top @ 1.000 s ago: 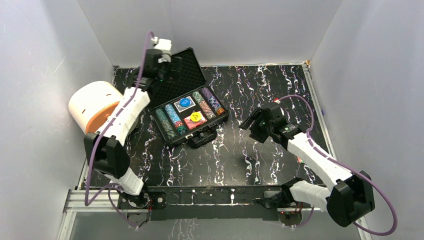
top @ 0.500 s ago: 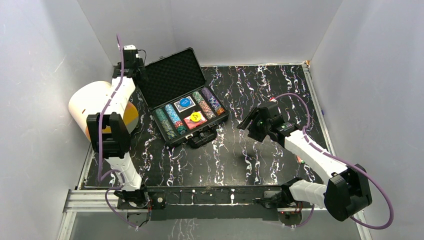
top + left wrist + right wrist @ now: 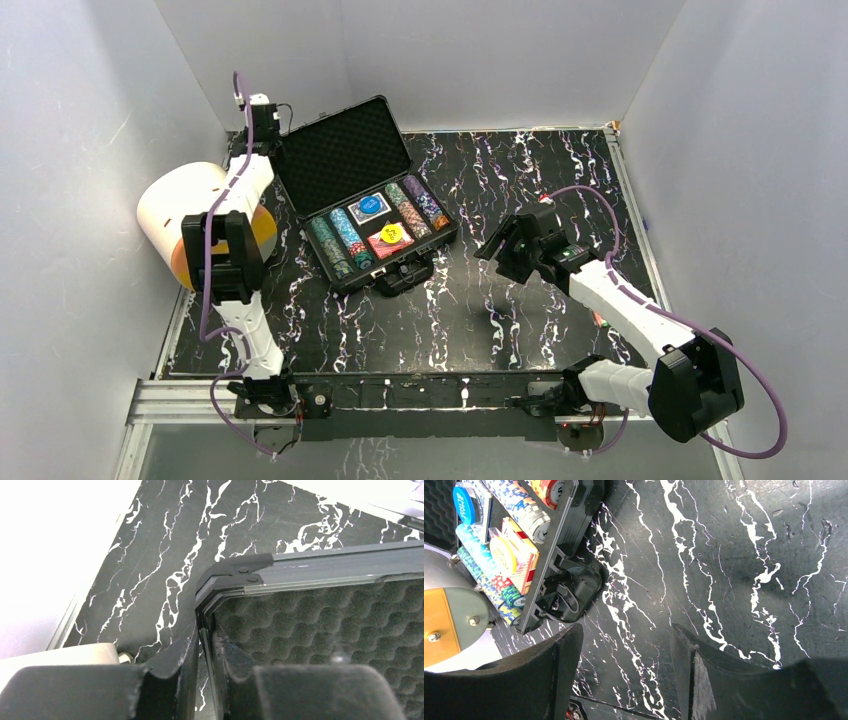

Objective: Pack up texas hold em set

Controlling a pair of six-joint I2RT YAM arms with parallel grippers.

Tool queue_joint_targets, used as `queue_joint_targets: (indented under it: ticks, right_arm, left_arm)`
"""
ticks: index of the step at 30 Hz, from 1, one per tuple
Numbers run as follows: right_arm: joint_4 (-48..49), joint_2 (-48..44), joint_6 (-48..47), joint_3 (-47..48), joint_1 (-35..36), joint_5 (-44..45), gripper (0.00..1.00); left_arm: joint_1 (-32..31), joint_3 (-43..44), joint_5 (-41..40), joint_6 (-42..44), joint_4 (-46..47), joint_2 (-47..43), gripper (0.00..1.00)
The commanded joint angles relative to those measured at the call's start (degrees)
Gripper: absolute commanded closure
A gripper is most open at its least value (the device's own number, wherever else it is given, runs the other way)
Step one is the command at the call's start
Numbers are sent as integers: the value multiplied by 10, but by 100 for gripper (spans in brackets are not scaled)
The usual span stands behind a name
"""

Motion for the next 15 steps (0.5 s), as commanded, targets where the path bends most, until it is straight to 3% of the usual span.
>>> queue_joint_targets:
  ticks: [1, 3, 10, 15]
  right_arm:
    - [5, -11, -9, 0, -2, 11, 28]
    - [3, -12, -10, 2, -2, 12, 28]
    - [6, -11, -13, 11, -2, 11, 28]
    - [10, -14, -10, 13, -2, 8, 28]
  left_arm:
    - [1, -27, -2, 14, 71, -38, 93]
    - [0, -42, 9, 13, 76, -53, 100]
    - [-32, -122, 15, 26, 114, -142, 100]
    - [-90, -205, -27, 54, 153, -222, 100]
